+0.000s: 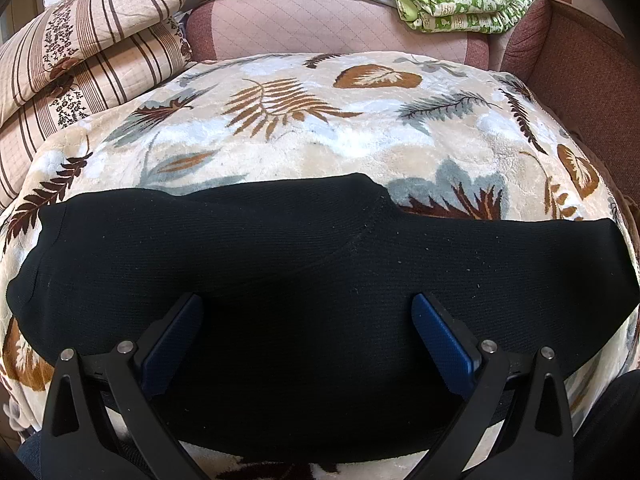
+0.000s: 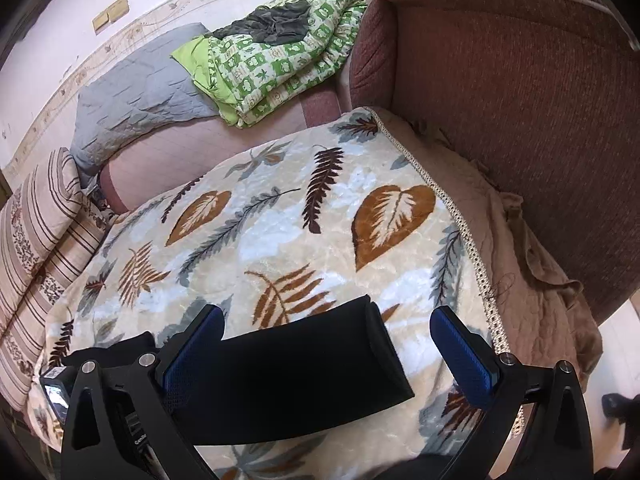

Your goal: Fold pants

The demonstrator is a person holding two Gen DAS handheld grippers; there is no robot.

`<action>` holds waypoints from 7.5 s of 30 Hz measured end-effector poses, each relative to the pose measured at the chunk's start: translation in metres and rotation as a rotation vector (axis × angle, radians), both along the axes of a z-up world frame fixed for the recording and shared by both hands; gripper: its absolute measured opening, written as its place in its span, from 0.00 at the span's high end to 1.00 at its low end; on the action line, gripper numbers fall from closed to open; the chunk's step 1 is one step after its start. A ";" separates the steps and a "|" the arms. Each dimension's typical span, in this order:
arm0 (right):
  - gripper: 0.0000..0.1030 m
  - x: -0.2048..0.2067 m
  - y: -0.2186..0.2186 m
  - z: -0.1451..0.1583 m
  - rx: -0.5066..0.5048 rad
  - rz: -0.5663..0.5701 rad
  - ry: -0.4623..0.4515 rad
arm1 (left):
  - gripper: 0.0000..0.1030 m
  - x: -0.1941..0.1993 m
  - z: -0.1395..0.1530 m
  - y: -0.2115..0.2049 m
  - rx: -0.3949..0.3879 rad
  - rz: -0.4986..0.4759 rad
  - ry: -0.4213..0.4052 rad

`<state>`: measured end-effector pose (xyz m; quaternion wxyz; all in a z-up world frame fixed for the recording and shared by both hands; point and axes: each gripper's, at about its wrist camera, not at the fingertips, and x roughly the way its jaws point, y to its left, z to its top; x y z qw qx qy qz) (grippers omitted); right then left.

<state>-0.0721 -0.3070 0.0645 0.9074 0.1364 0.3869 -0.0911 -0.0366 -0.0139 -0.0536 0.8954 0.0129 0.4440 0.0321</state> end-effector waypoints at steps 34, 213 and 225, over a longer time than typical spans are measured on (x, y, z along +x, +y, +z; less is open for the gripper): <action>0.01 -0.008 0.017 0.020 -0.206 -0.054 -0.080 | 0.00 -0.009 0.024 -0.003 0.009 0.029 -0.052; 0.92 0.005 0.064 -0.093 0.720 0.491 -0.054 | 0.00 -0.050 0.073 0.154 -0.361 0.298 -0.188; 0.92 0.034 0.176 -0.124 0.565 0.663 0.102 | 0.00 -0.047 0.068 0.157 -0.384 0.296 -0.169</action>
